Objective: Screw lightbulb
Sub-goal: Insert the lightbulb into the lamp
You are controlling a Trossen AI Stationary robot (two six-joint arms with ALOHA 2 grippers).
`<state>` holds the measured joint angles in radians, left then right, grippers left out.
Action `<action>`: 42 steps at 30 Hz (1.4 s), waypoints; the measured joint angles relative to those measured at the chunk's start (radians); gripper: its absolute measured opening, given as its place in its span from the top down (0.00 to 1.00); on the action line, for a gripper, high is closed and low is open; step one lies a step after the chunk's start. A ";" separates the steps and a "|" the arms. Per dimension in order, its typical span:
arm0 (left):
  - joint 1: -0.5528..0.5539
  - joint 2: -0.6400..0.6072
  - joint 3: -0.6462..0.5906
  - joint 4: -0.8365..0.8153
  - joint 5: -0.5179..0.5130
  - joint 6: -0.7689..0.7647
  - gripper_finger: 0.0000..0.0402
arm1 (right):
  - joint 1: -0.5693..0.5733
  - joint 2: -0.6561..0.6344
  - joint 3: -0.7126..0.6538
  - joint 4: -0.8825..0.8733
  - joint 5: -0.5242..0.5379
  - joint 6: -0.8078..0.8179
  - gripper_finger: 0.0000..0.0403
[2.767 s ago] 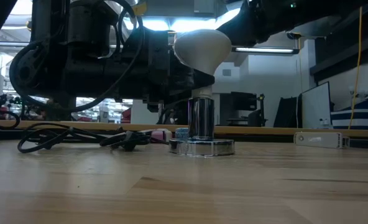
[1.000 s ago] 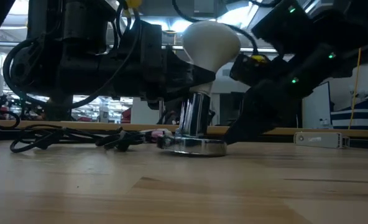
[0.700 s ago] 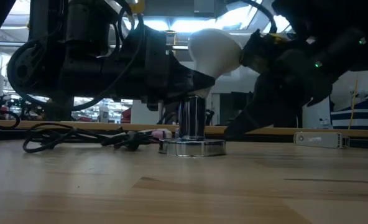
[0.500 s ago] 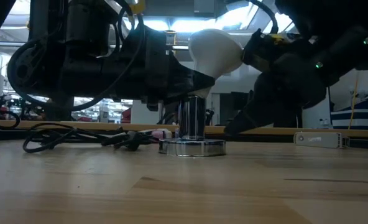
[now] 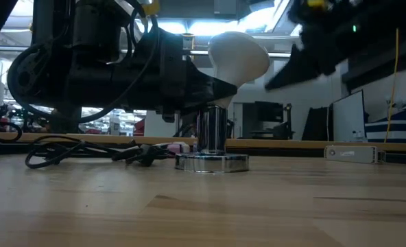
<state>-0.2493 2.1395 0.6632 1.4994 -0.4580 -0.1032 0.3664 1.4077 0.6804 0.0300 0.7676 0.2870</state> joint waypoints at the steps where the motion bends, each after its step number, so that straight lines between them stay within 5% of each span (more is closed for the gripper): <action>1: 0.000 0.000 0.000 0.000 0.000 0.000 0.63 | 0.000 -0.024 0.000 0.003 0.025 -0.013 0.65; 21: -0.002 0.000 -0.002 0.008 -0.003 -0.001 0.62 | -0.001 0.018 0.001 0.244 0.017 -0.117 0.65; 42: 0.000 0.003 -0.001 -0.008 -0.002 -0.001 0.58 | 0.001 0.080 0.002 0.319 -0.122 -0.111 0.65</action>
<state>-0.2489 2.1422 0.6624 1.4918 -0.4604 -0.1043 0.3672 1.4879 0.6827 0.3489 0.6451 0.1756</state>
